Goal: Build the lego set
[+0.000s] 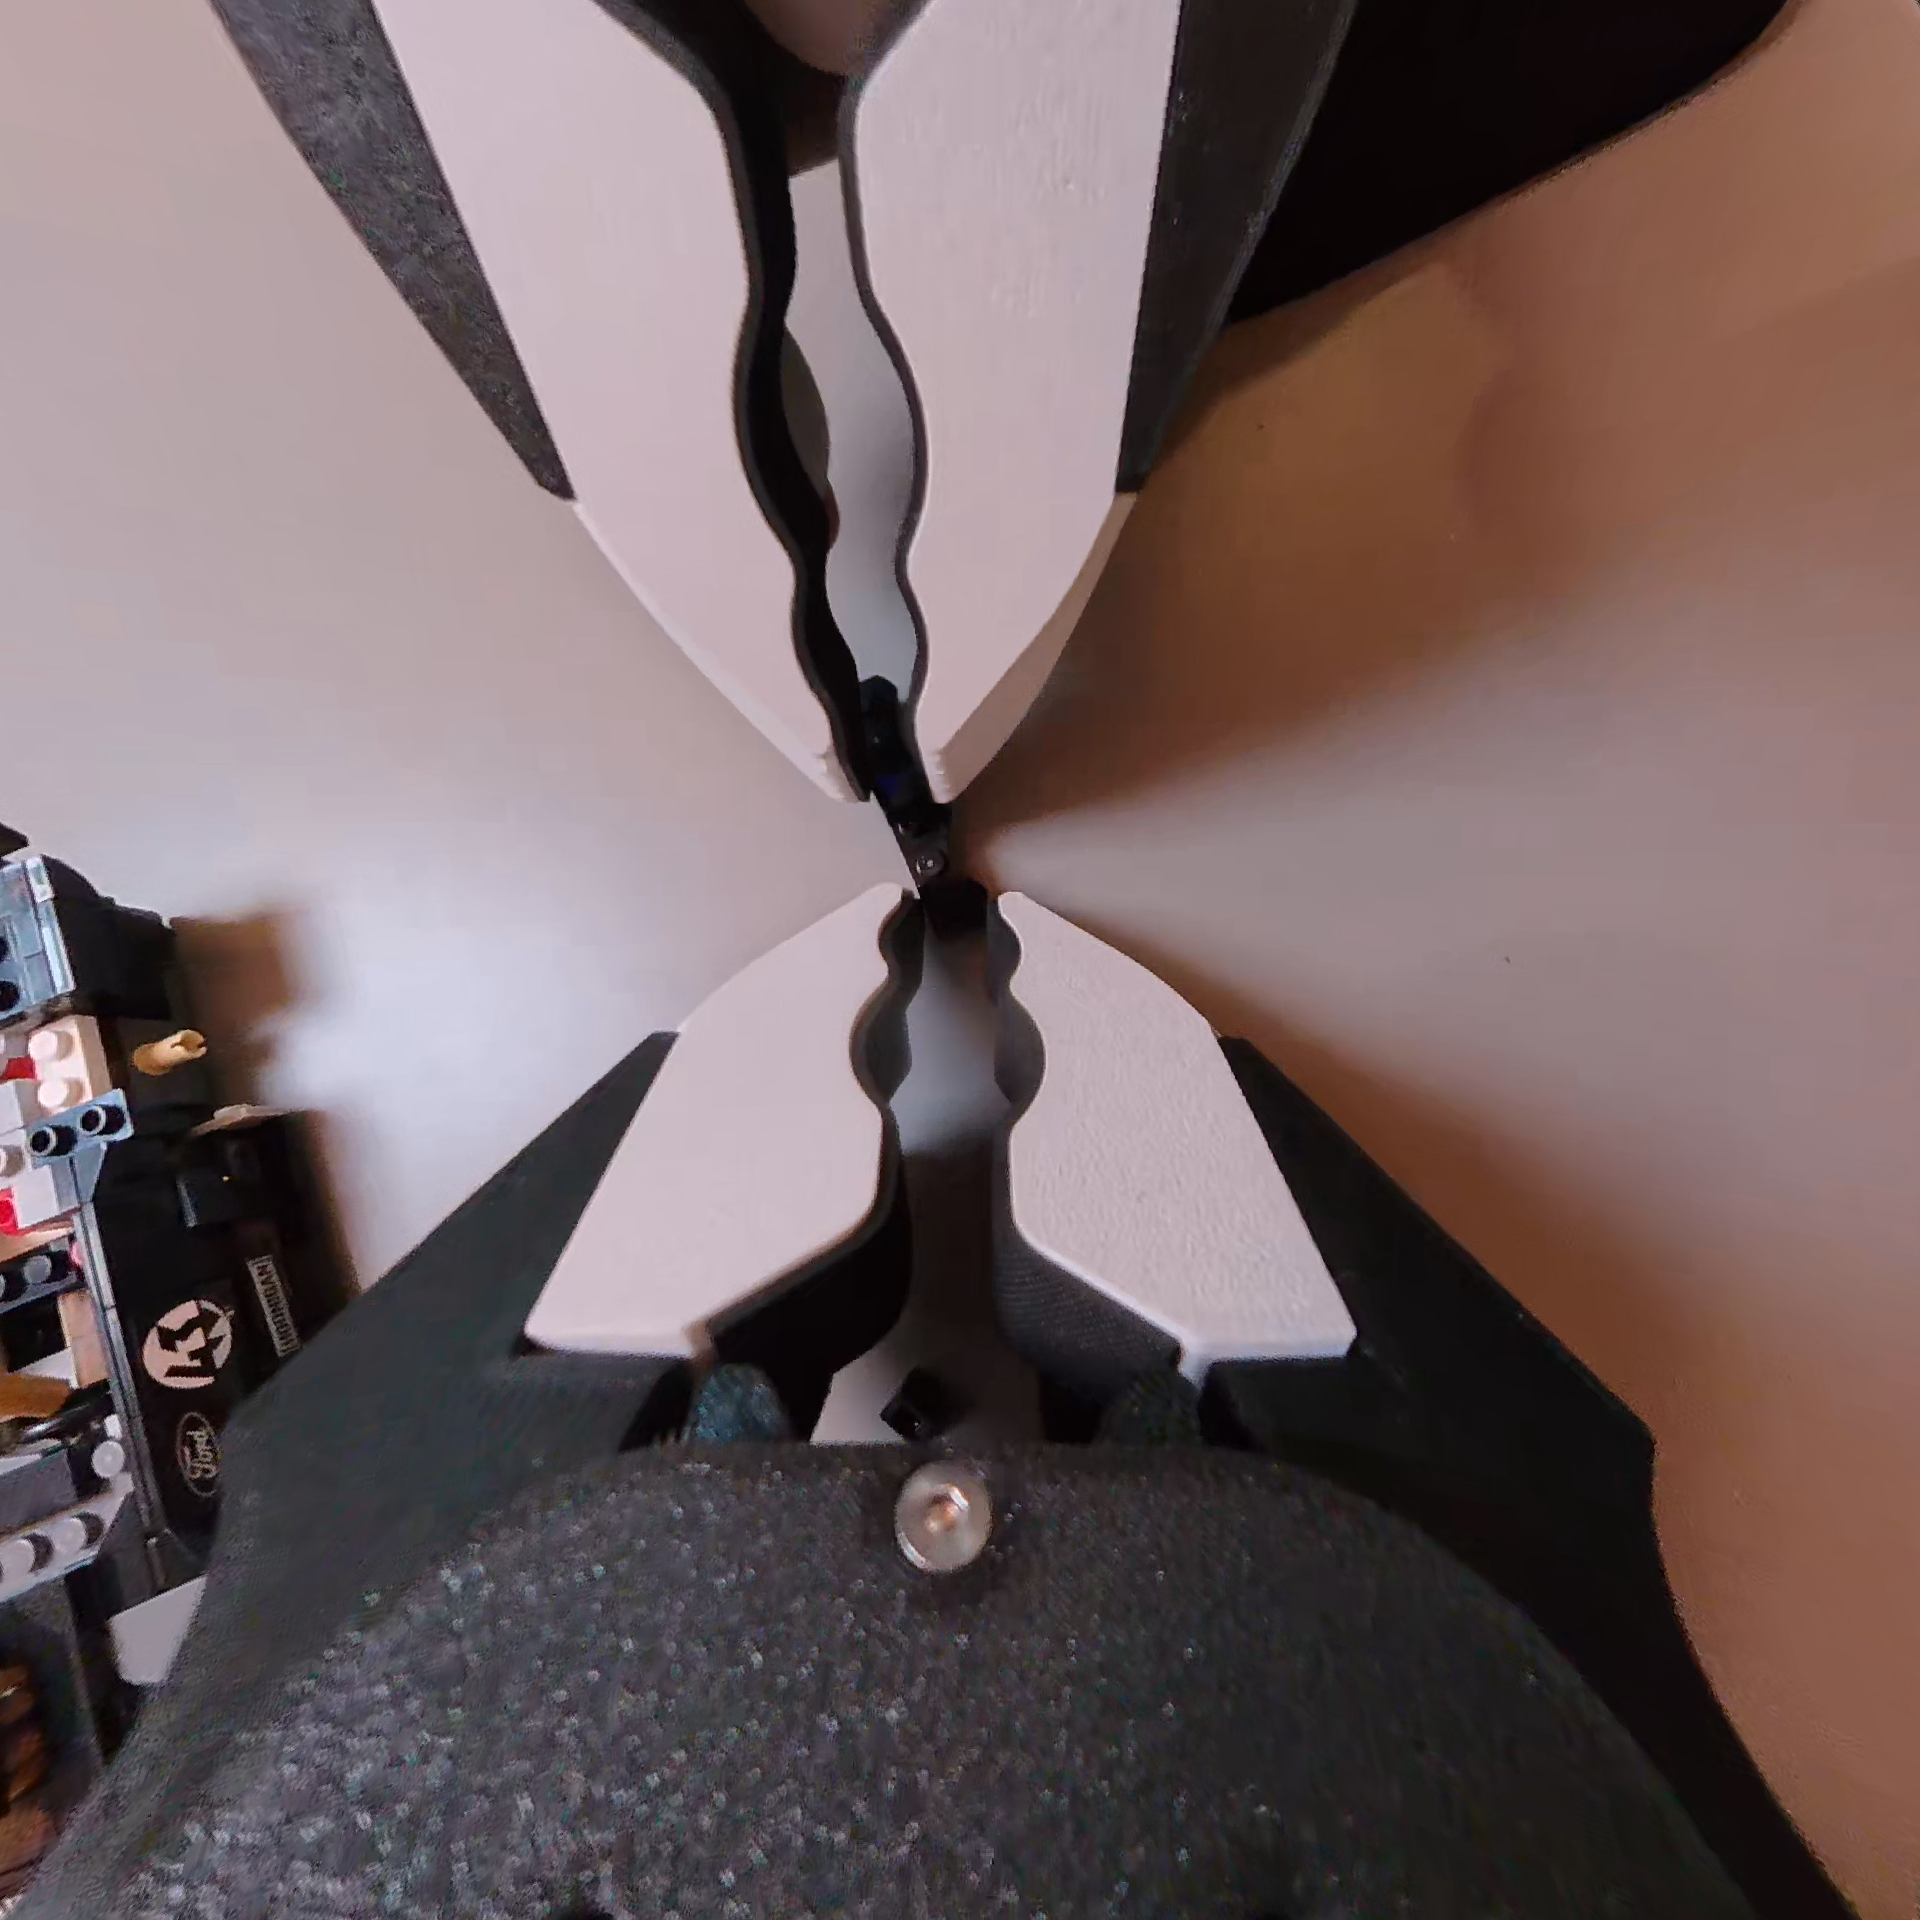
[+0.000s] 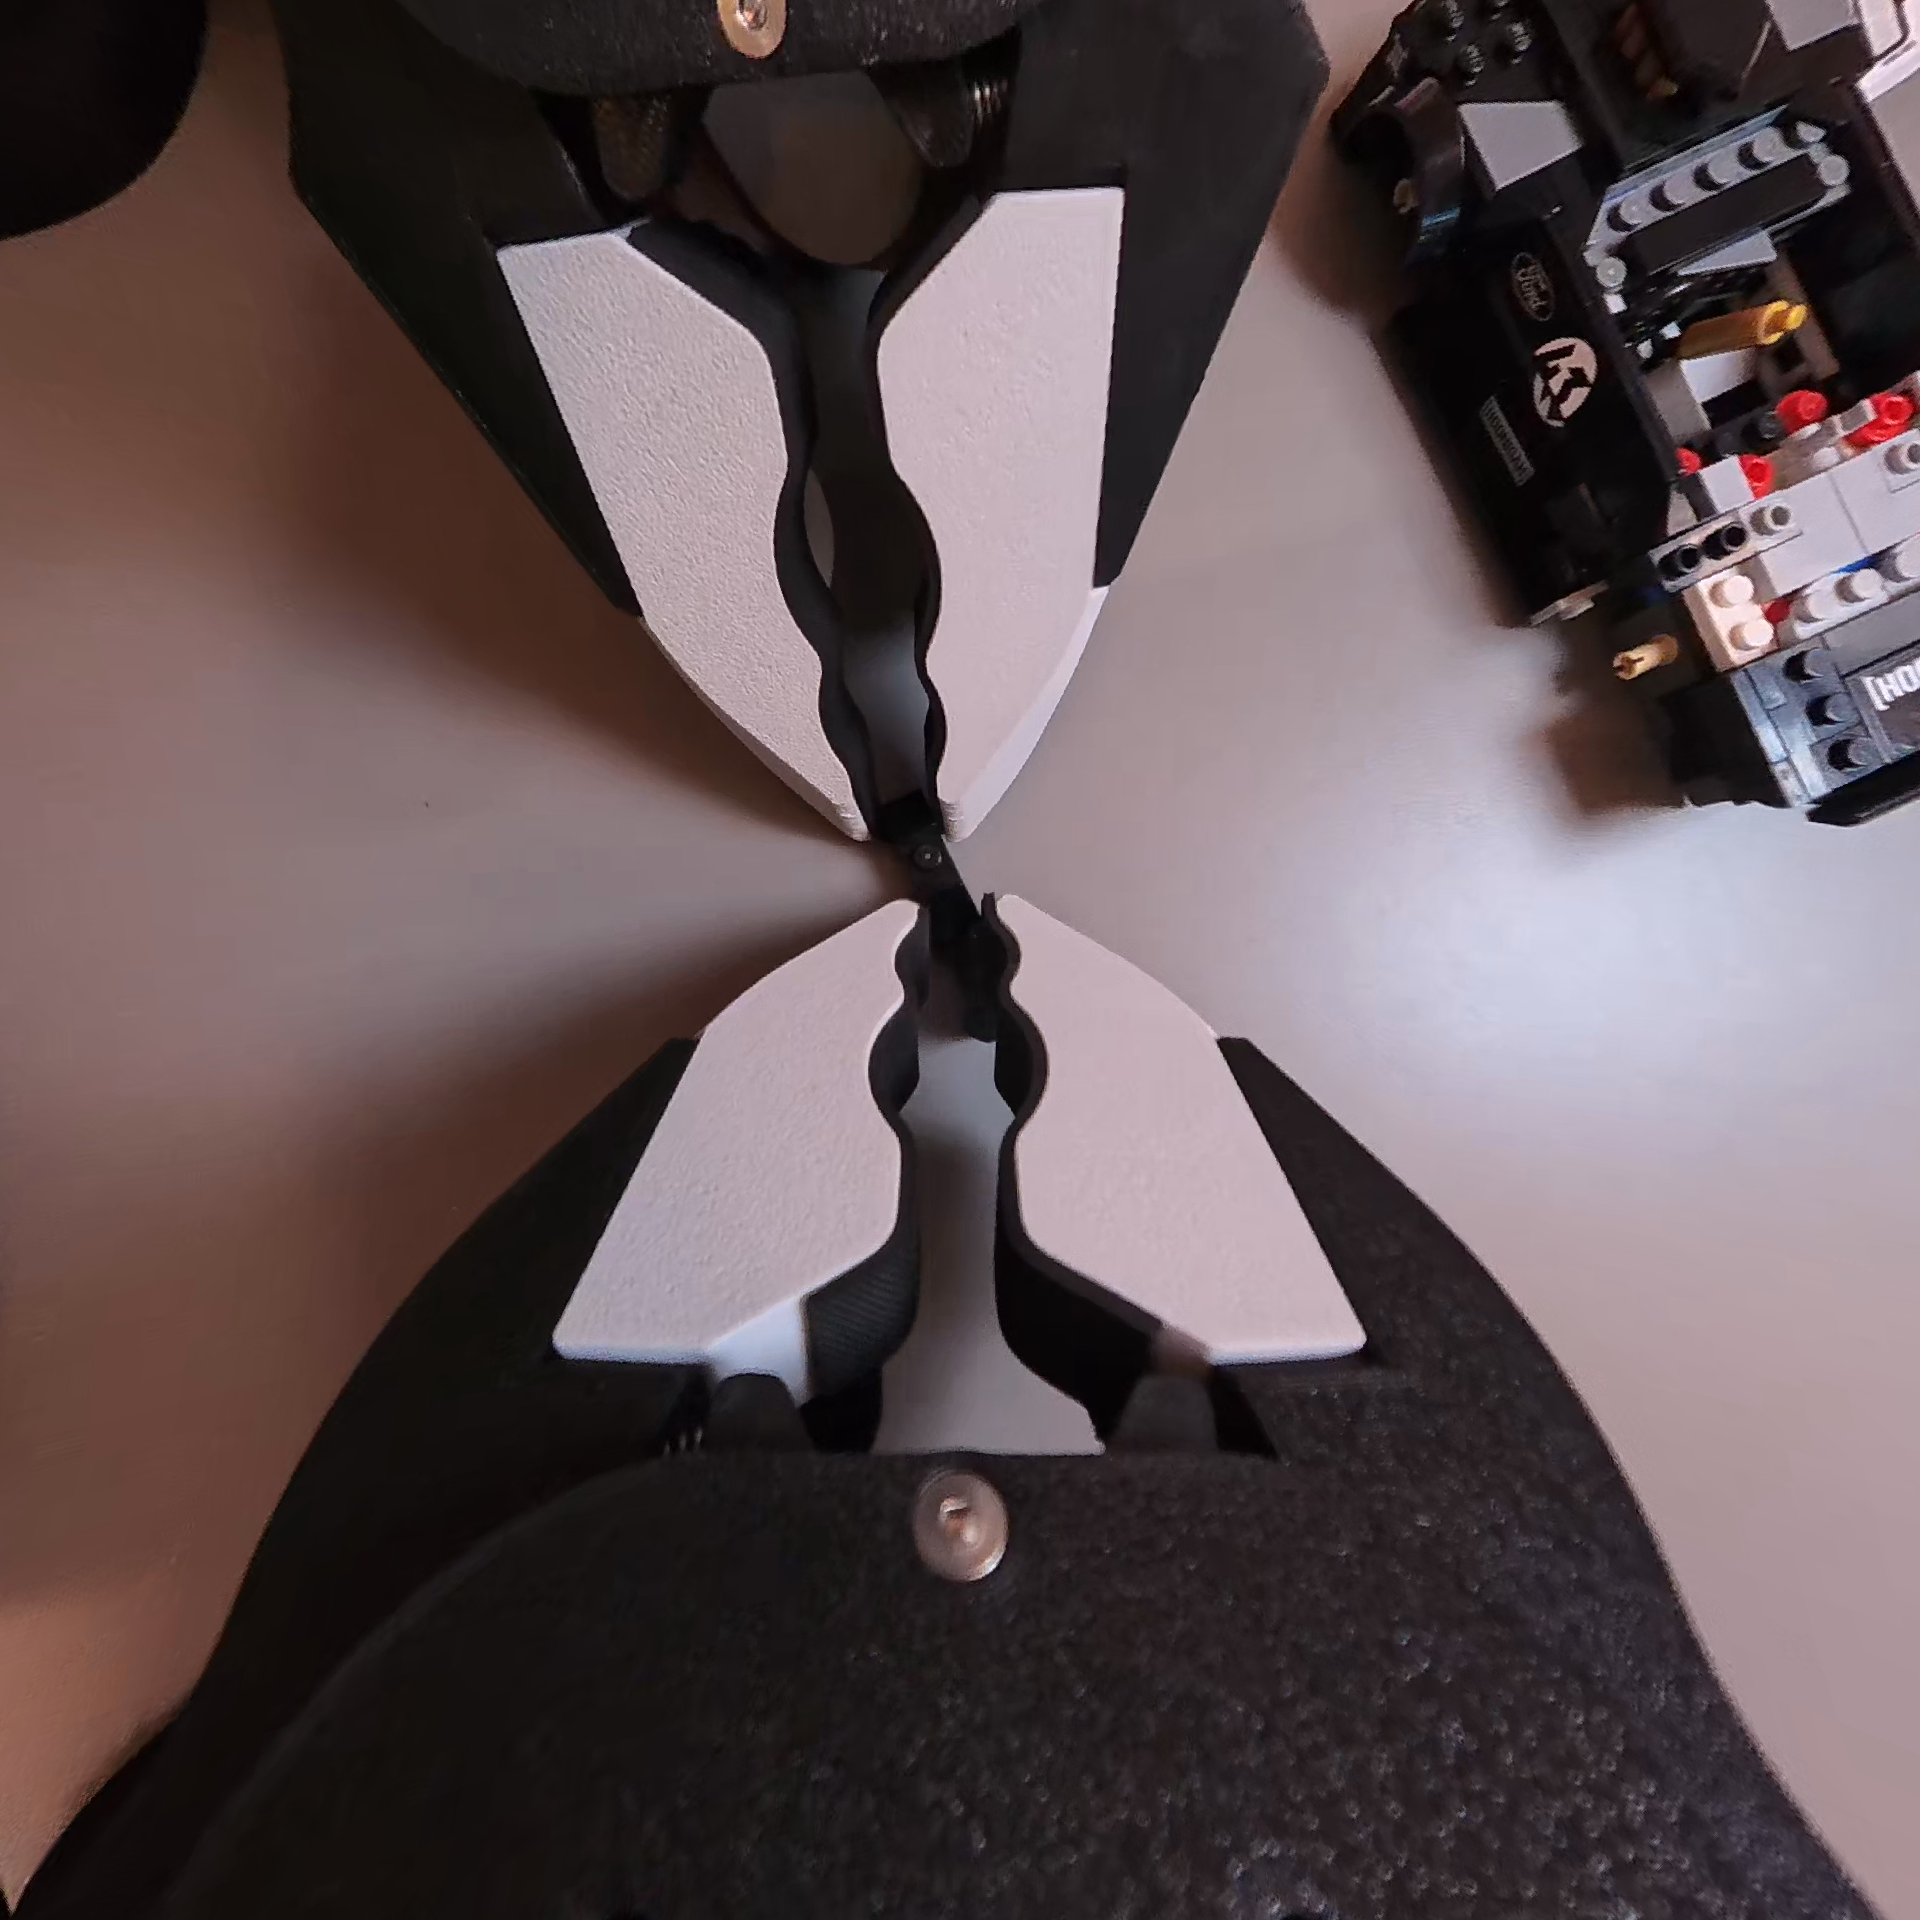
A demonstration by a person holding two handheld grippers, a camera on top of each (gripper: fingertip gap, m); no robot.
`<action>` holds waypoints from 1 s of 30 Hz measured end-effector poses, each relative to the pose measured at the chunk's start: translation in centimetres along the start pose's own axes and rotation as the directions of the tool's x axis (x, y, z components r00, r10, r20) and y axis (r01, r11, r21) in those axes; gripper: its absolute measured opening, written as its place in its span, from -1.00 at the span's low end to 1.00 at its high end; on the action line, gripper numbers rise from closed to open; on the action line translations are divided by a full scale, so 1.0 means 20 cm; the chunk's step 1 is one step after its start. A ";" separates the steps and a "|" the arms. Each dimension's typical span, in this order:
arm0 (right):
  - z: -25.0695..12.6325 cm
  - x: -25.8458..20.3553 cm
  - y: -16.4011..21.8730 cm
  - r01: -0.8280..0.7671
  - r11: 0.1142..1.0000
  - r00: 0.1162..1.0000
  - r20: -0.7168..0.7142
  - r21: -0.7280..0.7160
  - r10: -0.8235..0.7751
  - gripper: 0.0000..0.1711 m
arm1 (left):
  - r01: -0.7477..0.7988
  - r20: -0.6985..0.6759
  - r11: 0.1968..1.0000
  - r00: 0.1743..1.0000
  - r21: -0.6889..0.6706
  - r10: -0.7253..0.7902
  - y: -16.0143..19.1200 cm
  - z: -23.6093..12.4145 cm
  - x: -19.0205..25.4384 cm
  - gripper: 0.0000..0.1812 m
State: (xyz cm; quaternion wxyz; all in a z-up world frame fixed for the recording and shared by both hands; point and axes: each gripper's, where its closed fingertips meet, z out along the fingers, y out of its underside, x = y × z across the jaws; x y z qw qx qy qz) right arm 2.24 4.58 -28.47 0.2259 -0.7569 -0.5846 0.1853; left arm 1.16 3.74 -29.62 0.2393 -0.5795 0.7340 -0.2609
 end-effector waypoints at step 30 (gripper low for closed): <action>0.03 0.00 -0.01 -0.027 0.999 1.000 -0.007 -0.042 0.027 -0.91 | 0.037 0.032 0.998 0.999 0.046 -0.039 0.00 0.01 -0.02 -0.85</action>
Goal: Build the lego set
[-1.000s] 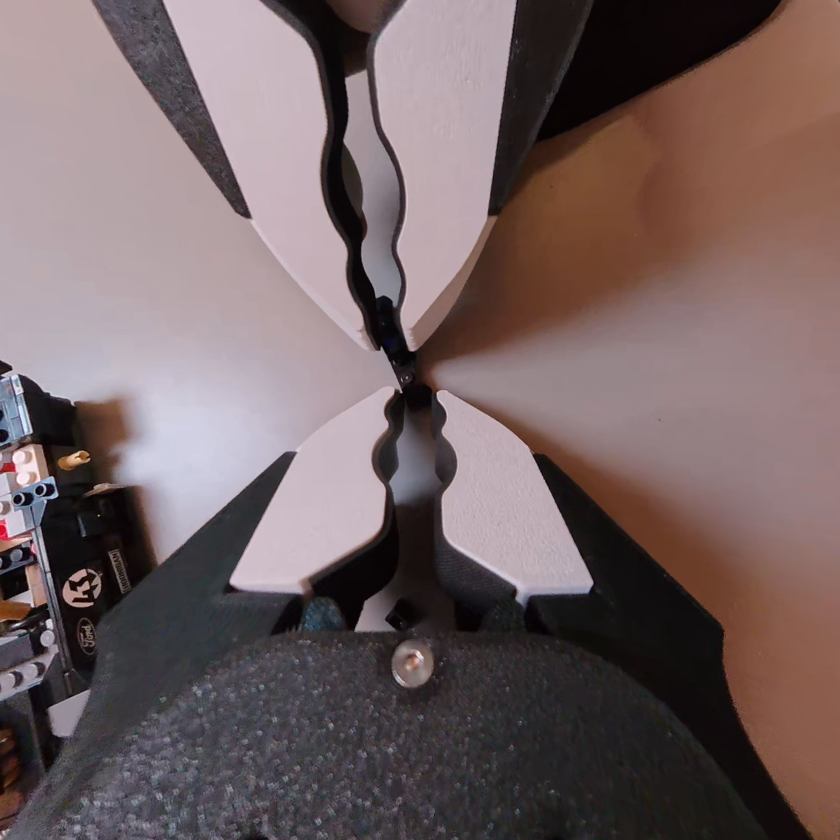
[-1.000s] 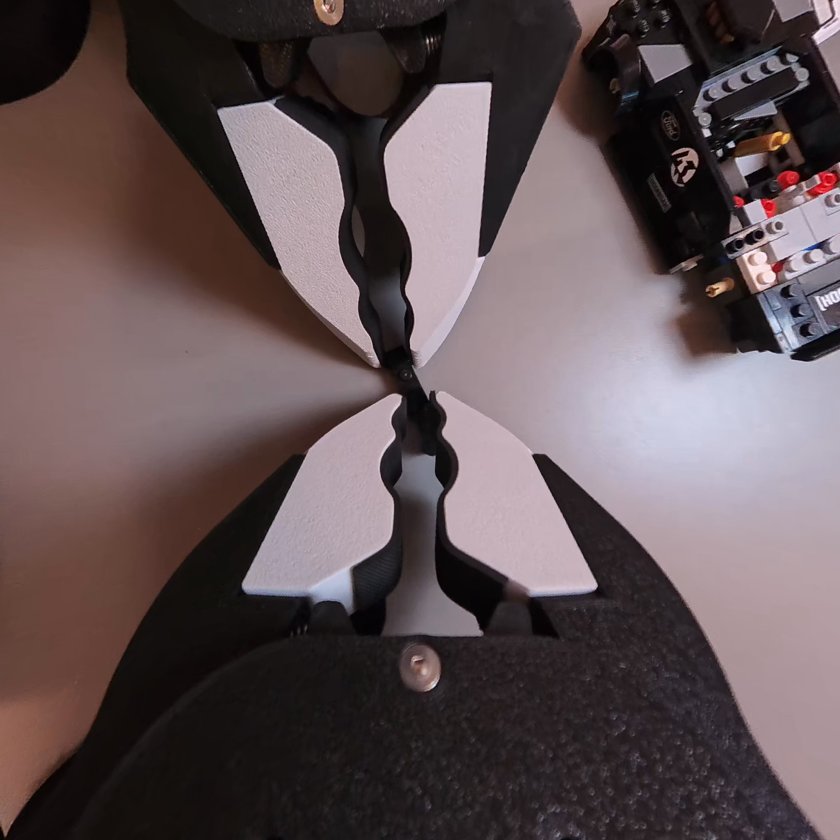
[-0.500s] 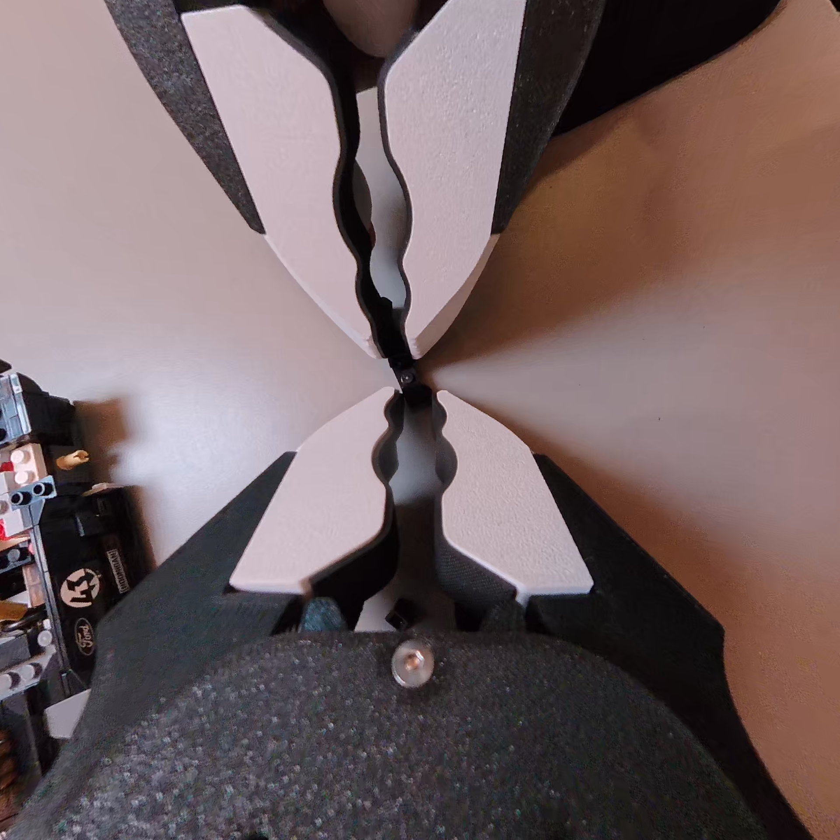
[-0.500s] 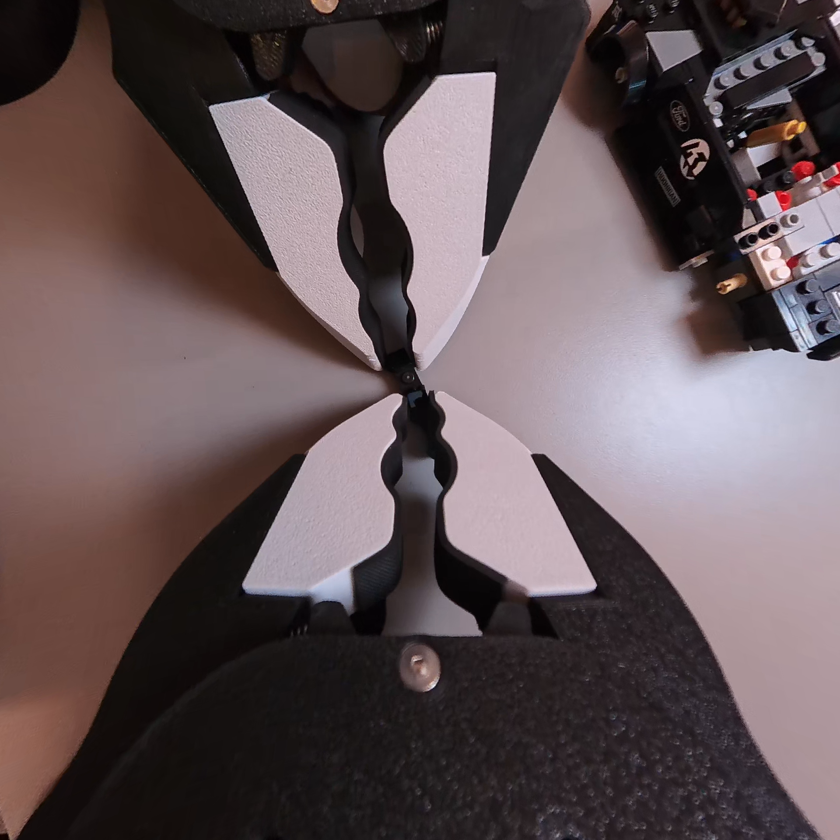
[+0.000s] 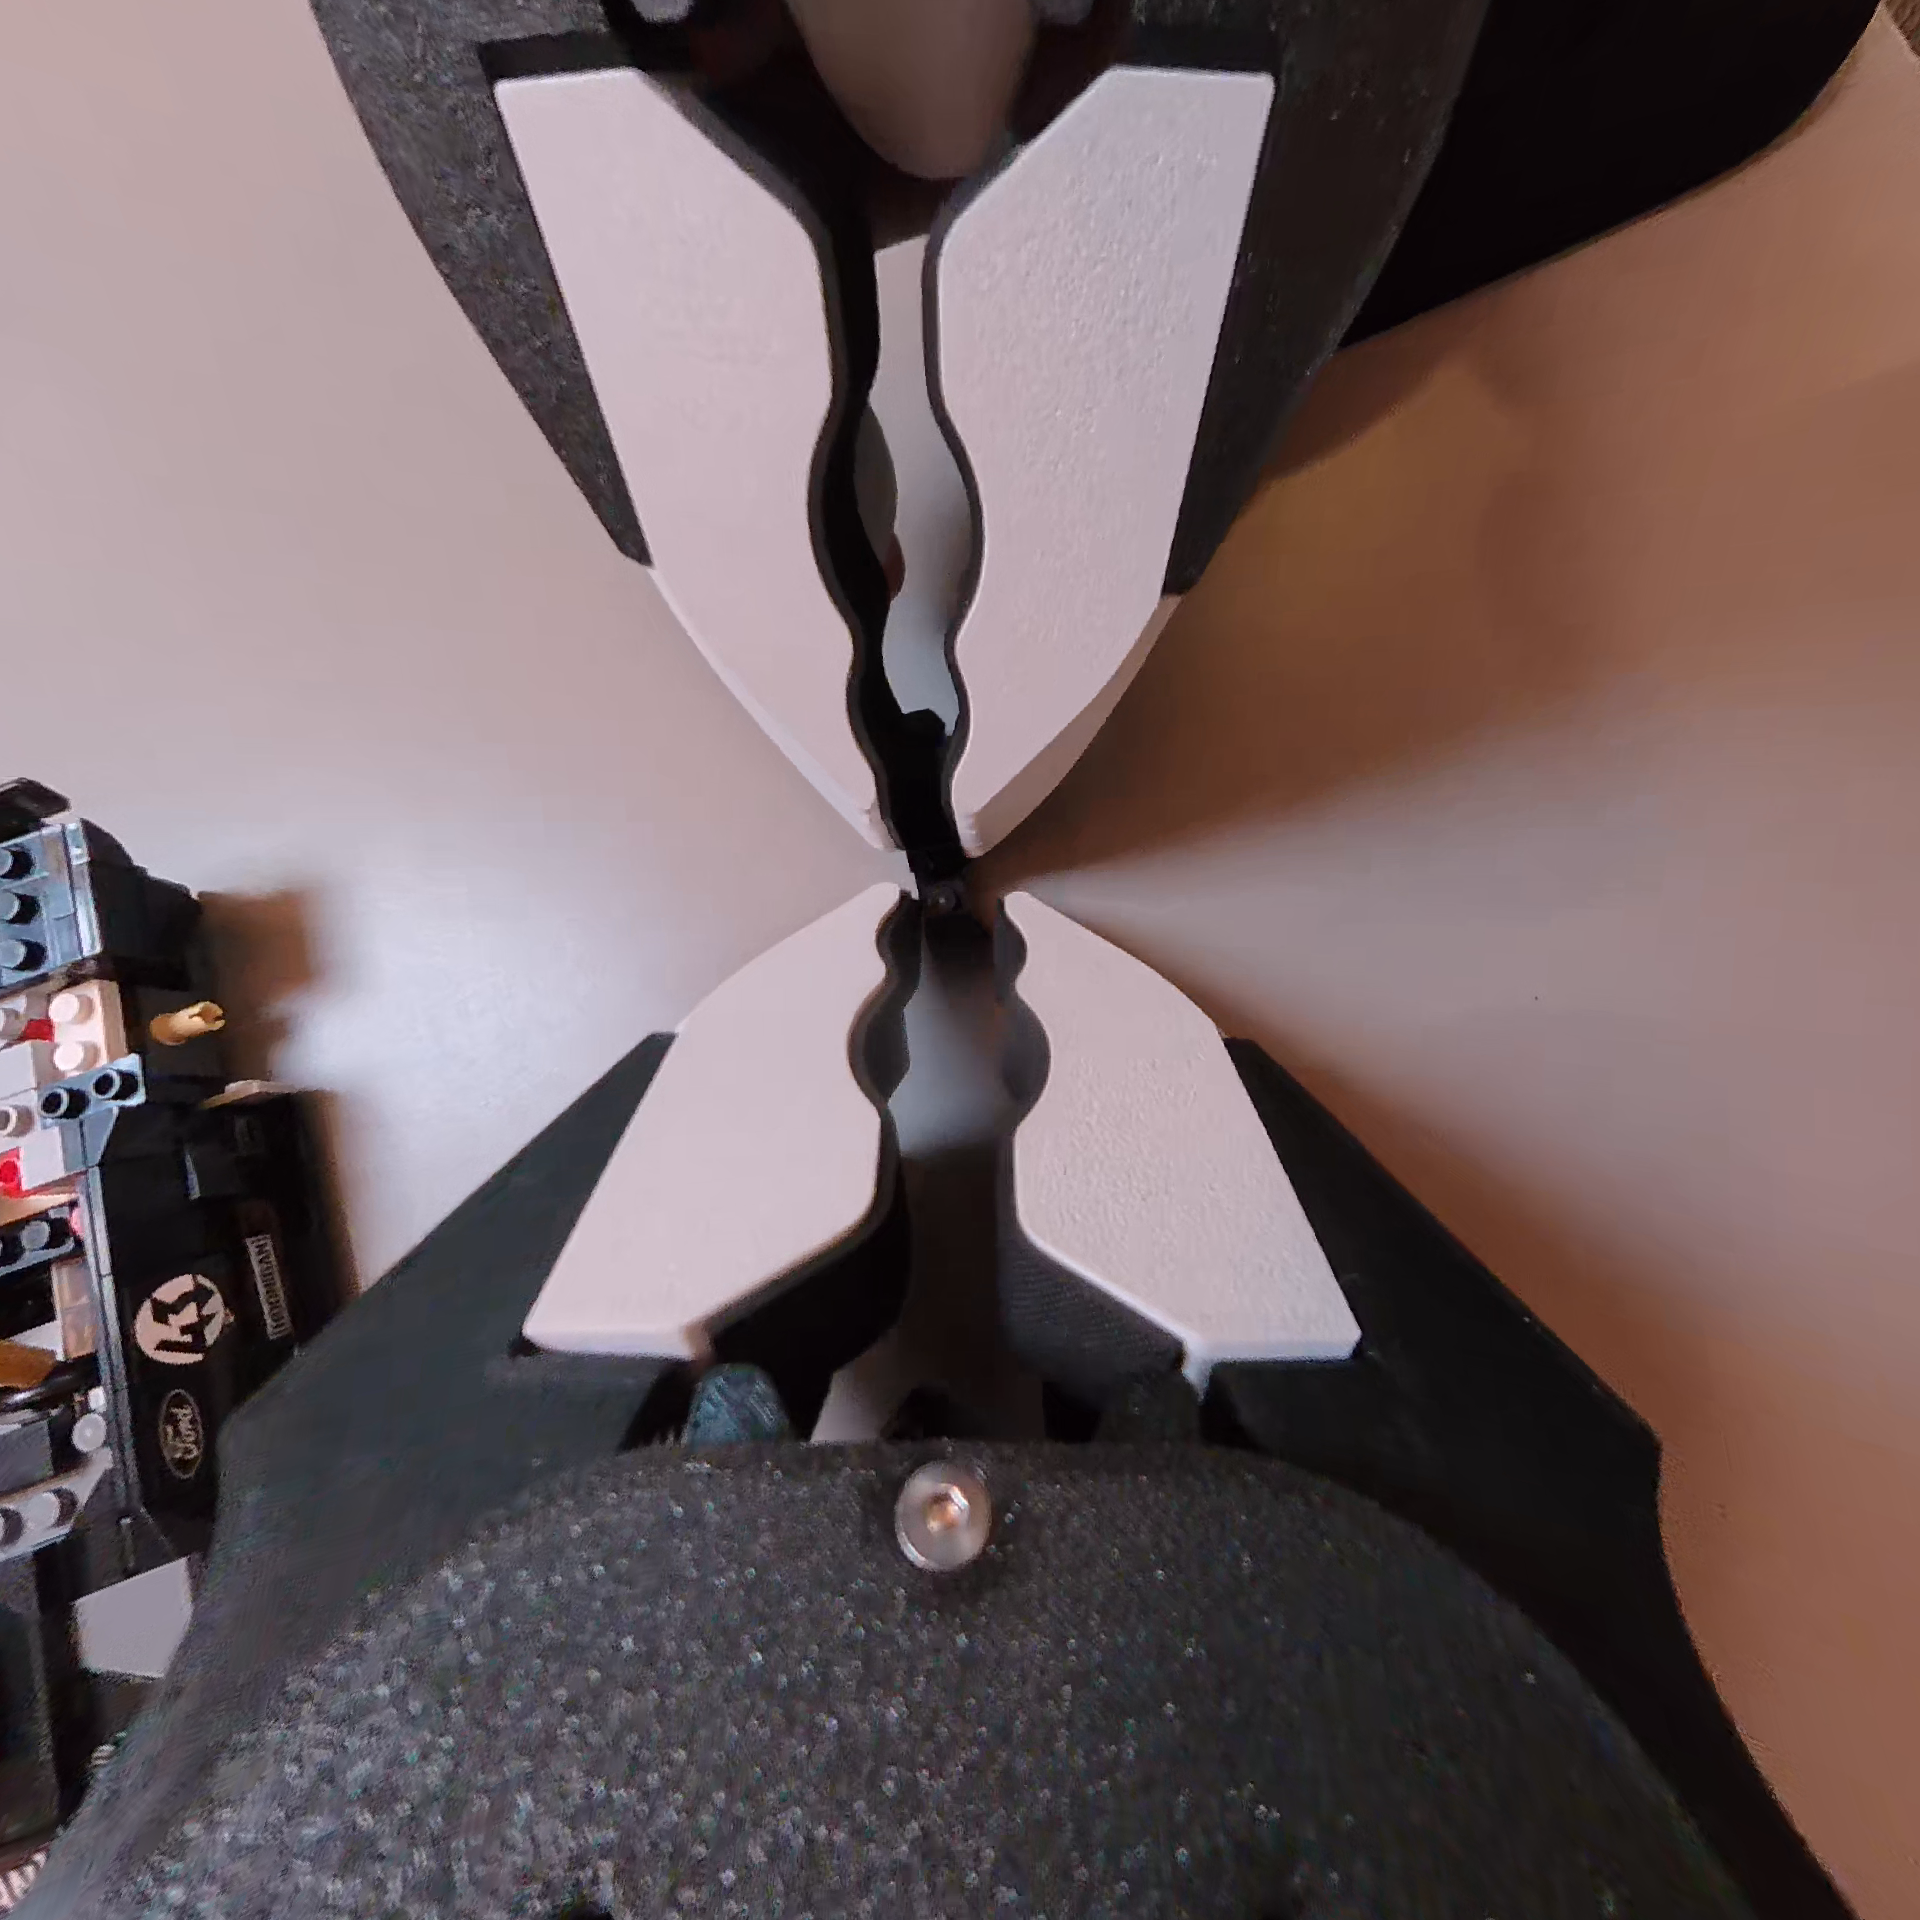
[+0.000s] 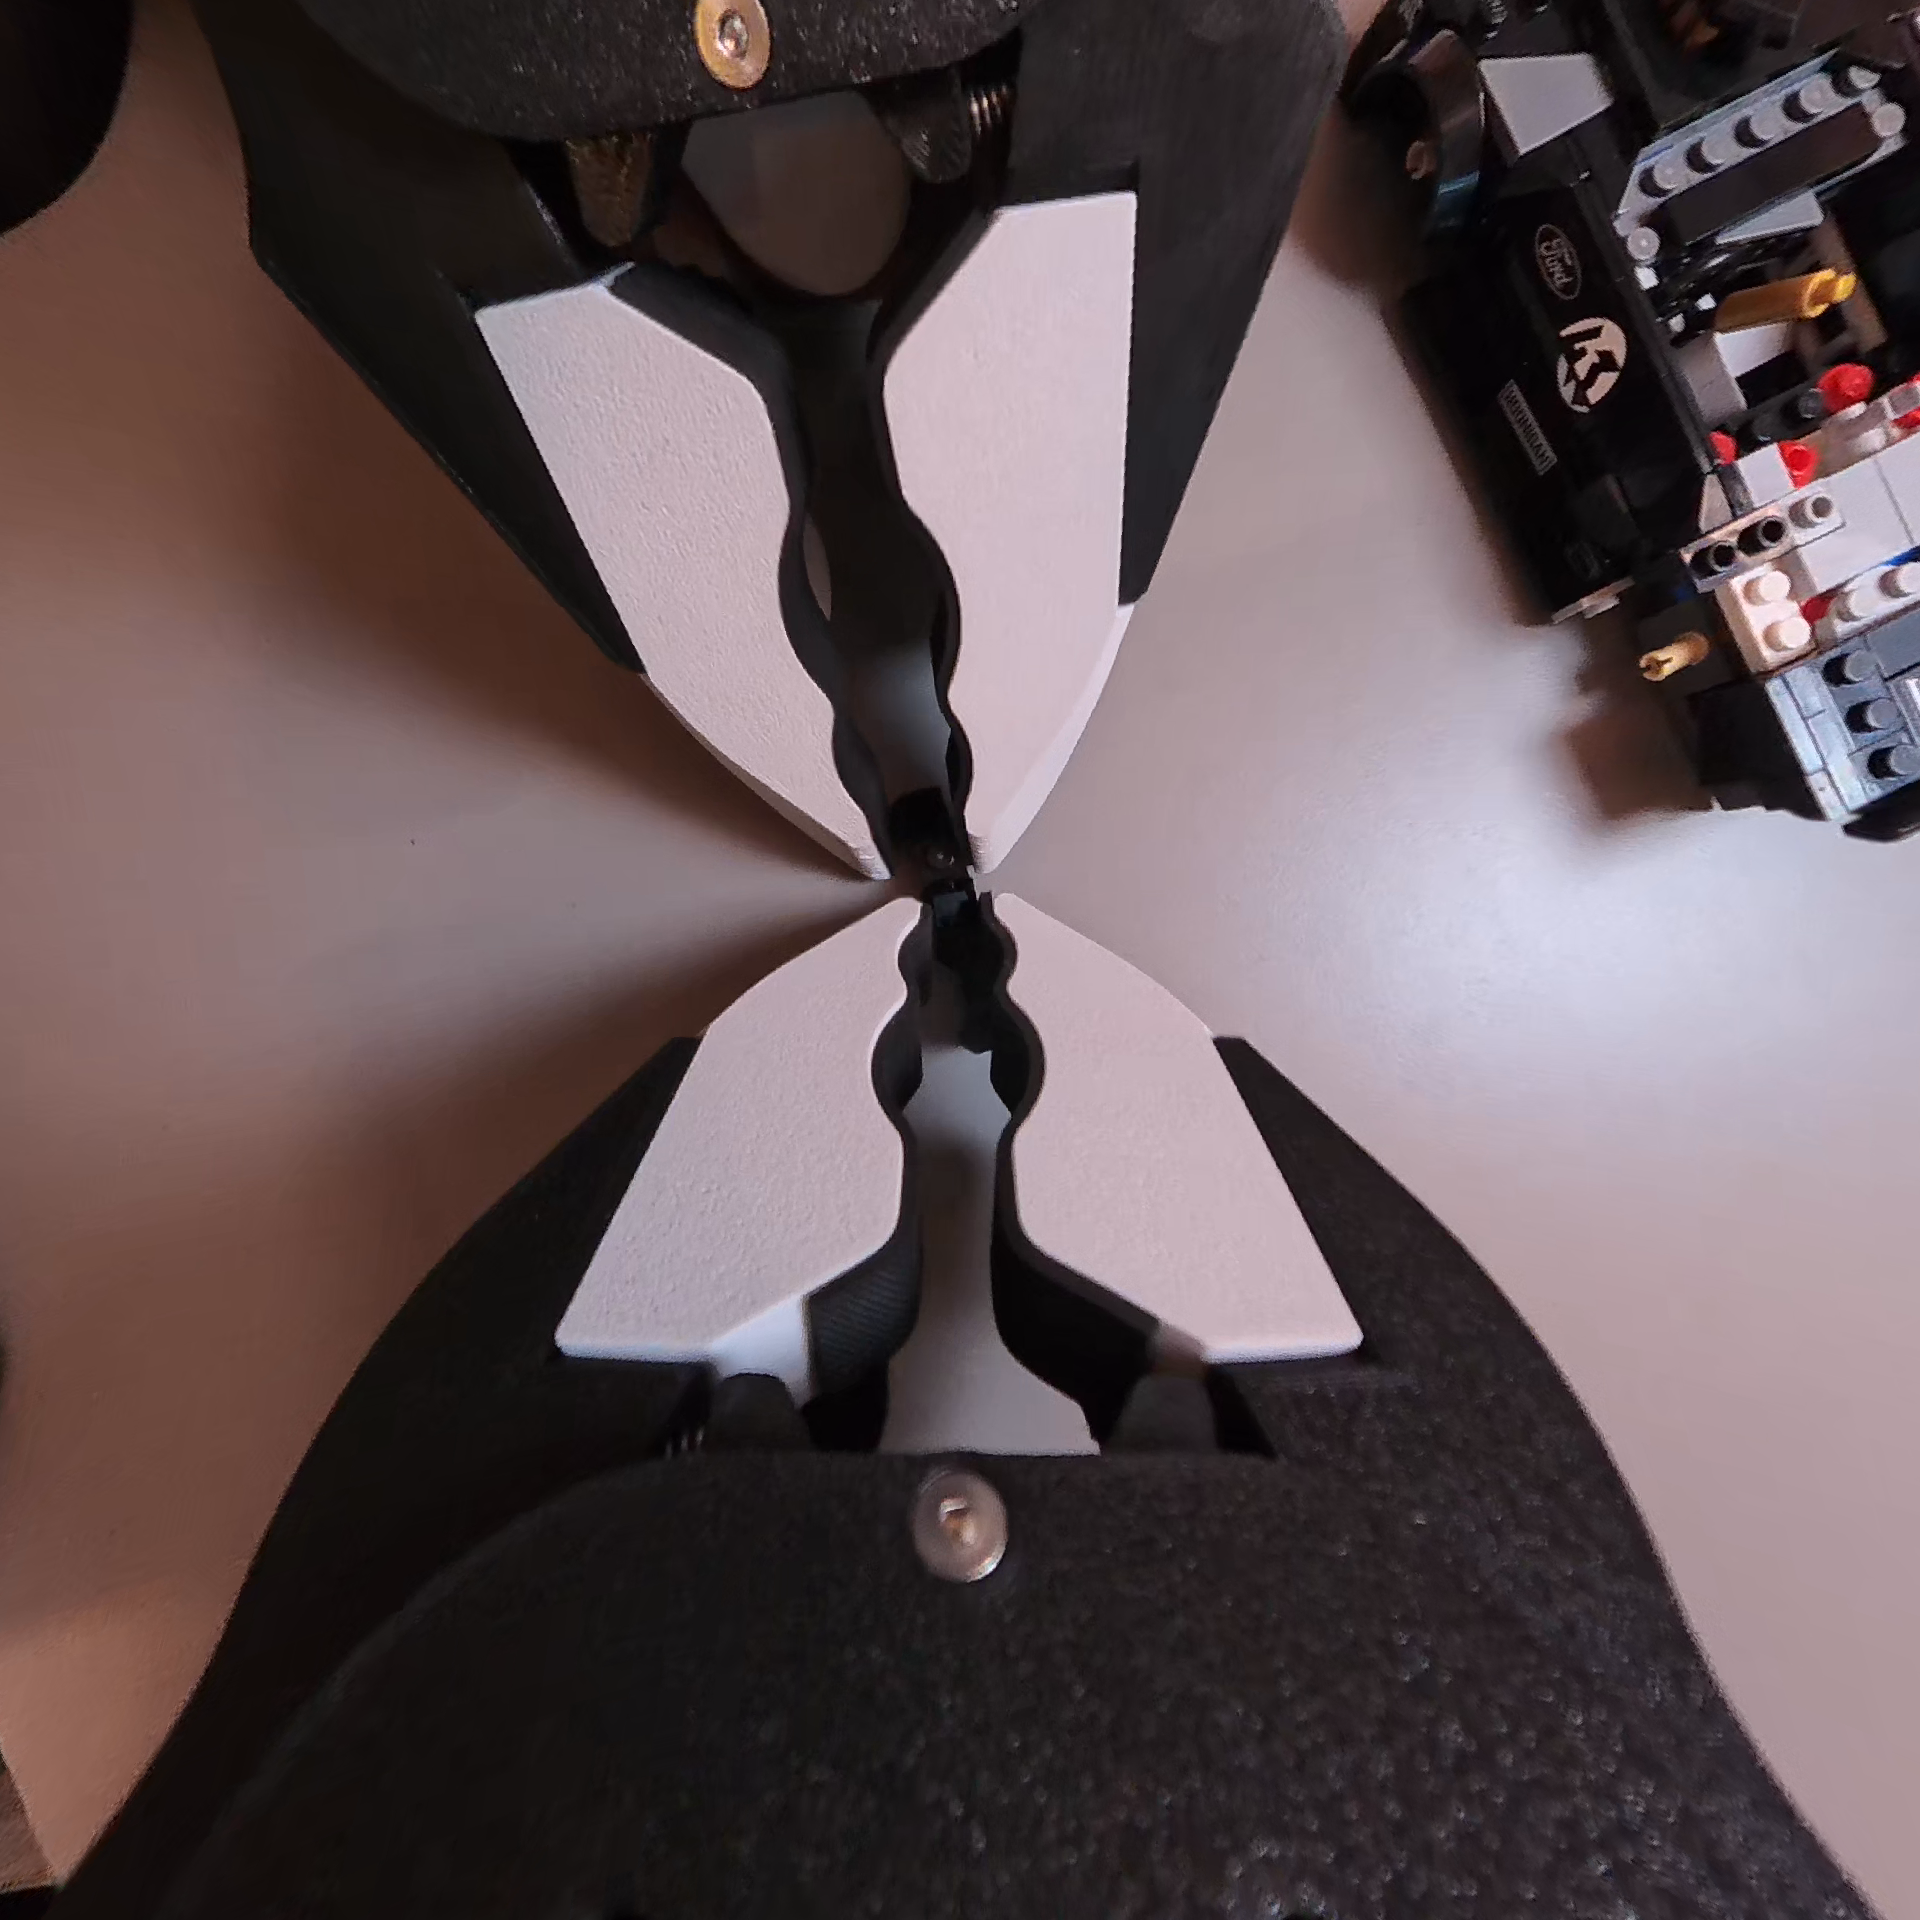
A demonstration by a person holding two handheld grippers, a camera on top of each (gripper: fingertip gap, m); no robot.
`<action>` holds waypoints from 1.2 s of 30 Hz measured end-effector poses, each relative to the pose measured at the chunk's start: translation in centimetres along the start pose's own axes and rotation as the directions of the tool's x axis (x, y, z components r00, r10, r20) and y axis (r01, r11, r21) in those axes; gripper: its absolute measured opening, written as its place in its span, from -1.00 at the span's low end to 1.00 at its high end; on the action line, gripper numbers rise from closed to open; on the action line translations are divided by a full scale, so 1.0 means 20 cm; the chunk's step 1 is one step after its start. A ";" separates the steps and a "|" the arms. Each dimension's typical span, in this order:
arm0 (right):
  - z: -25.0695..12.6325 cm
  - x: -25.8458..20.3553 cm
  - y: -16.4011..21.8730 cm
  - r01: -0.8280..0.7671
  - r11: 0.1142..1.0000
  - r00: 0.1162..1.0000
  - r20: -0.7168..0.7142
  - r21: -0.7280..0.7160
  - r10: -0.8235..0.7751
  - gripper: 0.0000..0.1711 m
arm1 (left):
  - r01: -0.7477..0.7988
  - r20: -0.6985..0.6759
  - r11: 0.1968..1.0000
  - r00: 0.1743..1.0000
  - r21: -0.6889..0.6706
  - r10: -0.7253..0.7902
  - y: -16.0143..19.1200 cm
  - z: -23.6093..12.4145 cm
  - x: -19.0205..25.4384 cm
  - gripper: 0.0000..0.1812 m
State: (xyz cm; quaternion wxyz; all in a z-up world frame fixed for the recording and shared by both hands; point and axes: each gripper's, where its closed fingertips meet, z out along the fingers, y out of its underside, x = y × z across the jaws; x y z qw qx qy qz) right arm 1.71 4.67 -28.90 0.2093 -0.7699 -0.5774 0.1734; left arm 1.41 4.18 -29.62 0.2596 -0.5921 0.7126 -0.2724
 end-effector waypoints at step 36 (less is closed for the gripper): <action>0.01 0.00 -0.01 -0.133 0.979 0.991 -0.014 -0.153 0.133 -0.91 | 0.031 0.060 0.999 0.998 0.039 -0.033 0.02 -0.02 -0.03 -0.87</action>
